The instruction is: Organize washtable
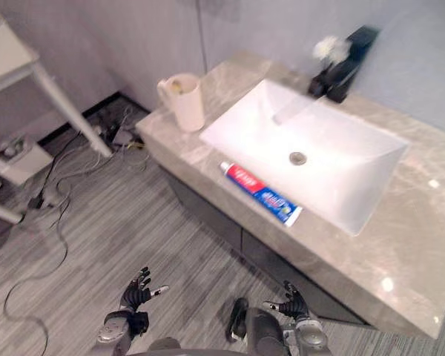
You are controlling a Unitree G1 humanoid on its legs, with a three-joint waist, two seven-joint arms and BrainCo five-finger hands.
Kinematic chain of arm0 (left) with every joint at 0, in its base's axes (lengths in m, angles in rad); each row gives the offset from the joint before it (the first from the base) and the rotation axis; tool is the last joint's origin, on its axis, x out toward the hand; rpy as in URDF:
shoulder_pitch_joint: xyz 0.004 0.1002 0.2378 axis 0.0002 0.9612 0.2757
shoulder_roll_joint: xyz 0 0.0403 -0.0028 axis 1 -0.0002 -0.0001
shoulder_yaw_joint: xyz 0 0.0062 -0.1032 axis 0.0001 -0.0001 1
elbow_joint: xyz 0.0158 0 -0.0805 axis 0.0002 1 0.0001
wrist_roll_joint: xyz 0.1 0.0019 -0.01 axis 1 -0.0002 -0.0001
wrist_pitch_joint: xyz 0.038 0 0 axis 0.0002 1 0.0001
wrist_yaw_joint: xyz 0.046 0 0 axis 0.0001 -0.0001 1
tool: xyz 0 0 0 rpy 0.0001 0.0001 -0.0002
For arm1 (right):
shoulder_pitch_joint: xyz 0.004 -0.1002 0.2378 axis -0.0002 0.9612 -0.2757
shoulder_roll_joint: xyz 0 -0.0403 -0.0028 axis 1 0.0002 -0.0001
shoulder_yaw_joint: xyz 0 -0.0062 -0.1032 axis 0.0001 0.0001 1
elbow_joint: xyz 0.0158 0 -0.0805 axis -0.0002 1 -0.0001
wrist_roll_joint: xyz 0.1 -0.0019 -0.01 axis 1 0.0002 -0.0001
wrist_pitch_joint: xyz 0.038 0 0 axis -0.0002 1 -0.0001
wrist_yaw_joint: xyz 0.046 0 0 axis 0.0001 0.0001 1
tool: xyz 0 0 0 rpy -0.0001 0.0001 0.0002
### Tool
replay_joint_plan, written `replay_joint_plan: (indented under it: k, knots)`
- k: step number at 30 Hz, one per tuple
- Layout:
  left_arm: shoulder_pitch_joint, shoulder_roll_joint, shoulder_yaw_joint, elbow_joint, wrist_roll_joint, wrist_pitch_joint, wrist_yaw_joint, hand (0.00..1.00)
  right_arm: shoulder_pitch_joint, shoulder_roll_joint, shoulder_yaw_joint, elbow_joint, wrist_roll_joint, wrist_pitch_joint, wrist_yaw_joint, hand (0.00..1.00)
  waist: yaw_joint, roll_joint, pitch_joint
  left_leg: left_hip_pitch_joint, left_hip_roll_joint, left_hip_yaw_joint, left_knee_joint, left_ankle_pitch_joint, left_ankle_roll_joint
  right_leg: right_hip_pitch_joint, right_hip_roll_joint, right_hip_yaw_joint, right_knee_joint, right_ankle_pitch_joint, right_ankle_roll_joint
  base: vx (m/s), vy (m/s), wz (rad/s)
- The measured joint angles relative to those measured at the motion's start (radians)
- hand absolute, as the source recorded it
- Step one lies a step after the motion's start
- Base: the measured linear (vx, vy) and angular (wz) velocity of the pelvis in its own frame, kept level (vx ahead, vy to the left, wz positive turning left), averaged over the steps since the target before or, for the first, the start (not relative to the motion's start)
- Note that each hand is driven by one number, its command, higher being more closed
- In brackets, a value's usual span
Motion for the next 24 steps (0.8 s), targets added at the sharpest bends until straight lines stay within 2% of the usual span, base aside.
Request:
replay_joint_plan:
  k: [1,2,3,4,5,6,7,8,9,10,12,14,18,24]
  knots:
    - [0.01,-0.006,0.001,0.0,0.0,0.0,0.001,0.0,0.006,0.005,-0.018,0.0,0.0,0.0,0.0,0.0,0.013,0.001,0.0,-0.028,-0.05,-0.088,-0.106,-0.014,0.0,0.013,0.006,0.065,-0.002,0.003,0.005,0.27,0.072,-1.38]
    - [0.013,-0.011,0.002,-0.001,0.0,0.0,0.001,0.0,0.007,0.004,-0.021,-0.001,0.0,0.002,-0.001,0.0,0.019,-0.004,0.003,-0.034,-0.076,-0.137,-0.151,-0.014,-0.002,0.019,0.008,0.096,0.0,0.002,0.007,0.28,0.13,-1.59]
    - [0.015,-0.022,0.002,-0.002,0.0,-0.001,0.002,0.0,0.007,0.005,-0.027,-0.005,-0.001,0.005,-0.002,0.0,0.026,-0.005,0.004,-0.042,-0.124,-0.253,-0.245,-0.011,-0.008,0.03,0.009,0.15,0.007,-0.006,0.02,0.23,0.146,-1.36]
    - [0.014,-0.035,0.001,-0.002,0.0,-0.002,0.004,0.0,0.008,0.004,-0.033,-0.007,-0.003,0.006,-0.004,0.0,0.025,0.0,0.002,-0.037,-0.153,-0.356,-0.339,0.0,-0.025,0.038,0.013,0.195,0.015,-0.016,0.037,0.22,0.157,-1.3]
    - [0.015,-0.042,0.001,-0.003,-0.001,-0.004,0.007,0.0,0.011,0.004,-0.033,-0.01,-0.004,0.006,-0.006,0.0,0.024,0.007,0.003,-0.034,-0.156,-0.388,-0.378,0.009,-0.028,0.038,0.019,0.216,0.022,-0.022,0.048,0.19,0.192,-1.25]
    - [0.019,-0.053,0.001,-0.003,-0.001,-0.01,0.01,0.0,0.026,0.003,-0.032,-0.026,-0.008,0.007,-0.014,0.0,0.027,0.025,-0.002,-0.028,-0.136,-0.389,-0.414,0.057,-0.02,0.04,0.034,0.263,0.051,-0.044,0.079,0.15,0.18,-1.07]
    - [0.019,-0.055,0.001,-0.003,-0.001,-0.011,0.012,0.0,0.038,0.002,-0.032,-0.041,-0.012,0.01,-0.015,0.0,0.027,0.032,-0.007,-0.02,-0.132,-0.37,-0.402,0.09,-0.005,0.041,0.038,0.289,0.07,-0.06,0.093,0.21,0.266,-1.22]
    - [0.021,-0.048,0.002,-0.004,-0.001,-0.011,0.021,0.0,0.065,0.019,-0.031,-0.079,-0.013,0.017,-0.015,0.0,0.024,0.017,-0.019,-0.004,-0.142,-0.319,-0.397,0.076,0.017,0.041,0.019,0.325,0.092,-0.083,0.124,0.22,0.28,-0.88]
    - [0.009,-0.047,0.001,-0.007,0.001,-0.014,0.023,0.0,0.086,0.033,-0.032,-0.104,-0.013,0.018,-0.016,0.0,0.021,-0.002,-0.028,-0.004,-0.158,-0.287,-0.403,0.065,0.035,0.035,-0.002,0.352,0.103,-0.095,0.134,0.21,0.277,-0.69]
    - [0.004,-0.049,0.002,-0.007,0.0,-0.009,0.031,0.0,0.089,0.039,-0.033,-0.111,-0.013,0.018,-0.017,0.0,0.021,-0.009,-0.031,-0.001,-0.165,-0.274,-0.405,0.063,0.04,0.026,-0.012,0.363,0.107,-0.1,0.143,0.24,0.324,-0.44]
    - [0.015,-0.03,0.001,-0.001,0.009,-0.009,0.026,0.0,0.1,0.053,-0.038,-0.116,-0.012,0.029,-0.022,0.0,0.026,-0.031,-0.039,0.013,-0.195,-0.227,-0.421,0.065,0.051,0.028,-0.048,0.399,0.098,-0.104,0.15,0.24,0.323,-0.36]
    - [0.026,-0.029,0.003,-0.001,0.016,-0.007,0.027,0.0,0.105,0.055,-0.057,-0.116,-0.013,0.04,-0.022,0.0,0.026,-0.039,-0.042,0.036,-0.21,-0.195,-0.429,0.065,0.052,0.047,-0.068,0.417,0.083,-0.105,0.165,0.13,0.187,-0.31]
    - [0.046,-0.013,0.005,0.004,0.017,0.0,0.032,0.0,0.111,0.059,-0.063,-0.105,-0.012,0.041,-0.022,0.0,0.027,-0.043,-0.047,0.064,-0.215,-0.167,-0.449,0.069,0.058,0.078,-0.08,0.445,0.034,-0.087,0.181,0.06,0.082,-0.21]
    - [0.041,-0.024,-0.006,0.046,0.031,-0.002,0.043,0.0,0.092,0.06,-0.081,-0.017,-0.011,0.033,-0.019,0.0,0.035,-0.035,-0.084,0.102,-0.212,-0.171,-0.523,0.1,0.096,0.102,-0.076,0.441,-0.009,-0.052,0.17,-0.02,-0.004,0.03]
